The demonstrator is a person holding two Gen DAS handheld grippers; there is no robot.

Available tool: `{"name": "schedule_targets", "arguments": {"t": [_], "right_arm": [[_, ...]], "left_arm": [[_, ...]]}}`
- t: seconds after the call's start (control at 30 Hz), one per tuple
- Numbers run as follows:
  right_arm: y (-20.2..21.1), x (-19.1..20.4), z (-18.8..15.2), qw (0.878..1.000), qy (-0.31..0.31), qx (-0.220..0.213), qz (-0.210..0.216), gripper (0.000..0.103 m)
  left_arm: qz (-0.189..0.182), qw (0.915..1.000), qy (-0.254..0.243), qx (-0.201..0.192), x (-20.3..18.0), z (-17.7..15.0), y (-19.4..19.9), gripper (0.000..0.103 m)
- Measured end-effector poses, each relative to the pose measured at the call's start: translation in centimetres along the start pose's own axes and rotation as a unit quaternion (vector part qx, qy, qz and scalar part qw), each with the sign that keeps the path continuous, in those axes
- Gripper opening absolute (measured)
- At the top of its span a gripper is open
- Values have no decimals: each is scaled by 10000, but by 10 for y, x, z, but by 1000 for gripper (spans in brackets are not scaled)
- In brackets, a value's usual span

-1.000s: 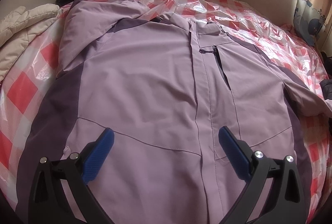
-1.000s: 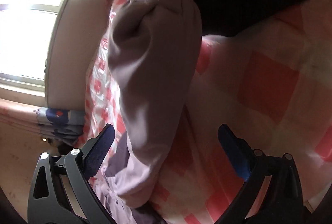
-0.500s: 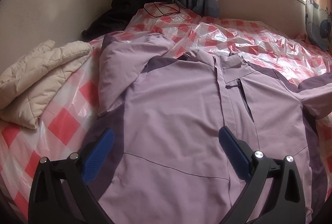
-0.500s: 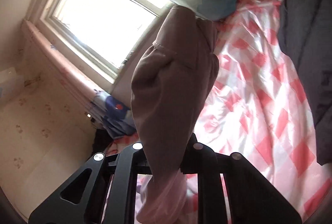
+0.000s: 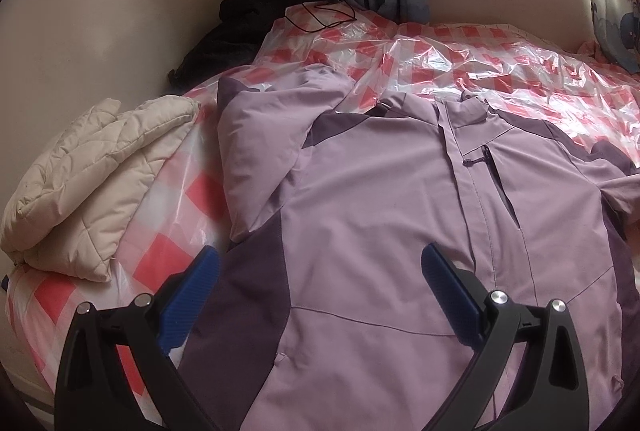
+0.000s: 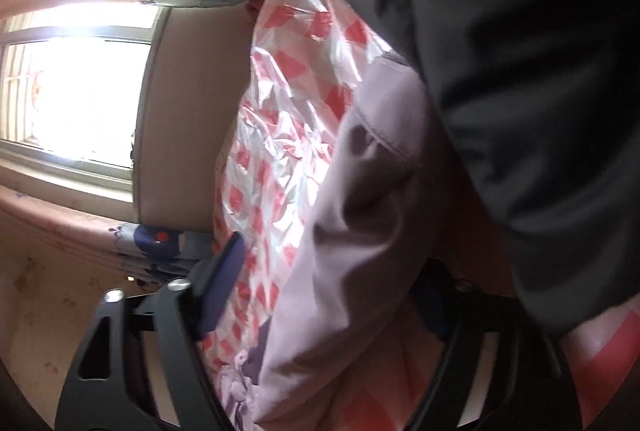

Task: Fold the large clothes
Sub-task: 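Grasp the jacket sleeve cuff with the right tool and lift it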

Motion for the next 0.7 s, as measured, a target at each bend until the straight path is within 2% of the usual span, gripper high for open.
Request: {"name": "schedule_targets", "arguments": {"t": [0.03, 0.1, 0.17, 0.27, 0.37, 0.5, 0.7], "right_arm": [[0, 17, 5, 9999, 137, -14, -7, 19], [2, 46, 7, 9976, 673, -99, 82, 18], [-2, 75, 6, 9925, 1214, -113, -16, 16], [-9, 104, 1, 9877, 1560, -119, -48, 16], [-12, 146, -24, 9787, 2027, -50, 309, 16], [-52, 223, -87, 9555, 2778, 346, 934, 16], [-113, 313, -221, 9022, 3723, 1254, 1782, 16]], "left_arm": [[-38, 10000, 19, 26, -1, 0, -1, 96], [-93, 9999, 32, 39, -2, 1, -2, 96], [-116, 9999, 14, 22, -4, 1, -4, 96], [-147, 9999, -11, 30, -4, -1, -7, 96], [-148, 9999, 7, 47, 0, -4, -11, 96], [-143, 9998, 115, 88, 16, -8, -17, 96], [-74, 9991, 368, 200, 49, -16, -27, 96]]}}
Point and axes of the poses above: each gripper's, at about its wrist camera, not at the fingertips, and y roughly against the way its jaws point, x to its left, z to its top, the point moved 5 cm from there along -y, roughly the way its jaws point, and after that the axes turned 11 degrees about z, right-handed, at the moved point
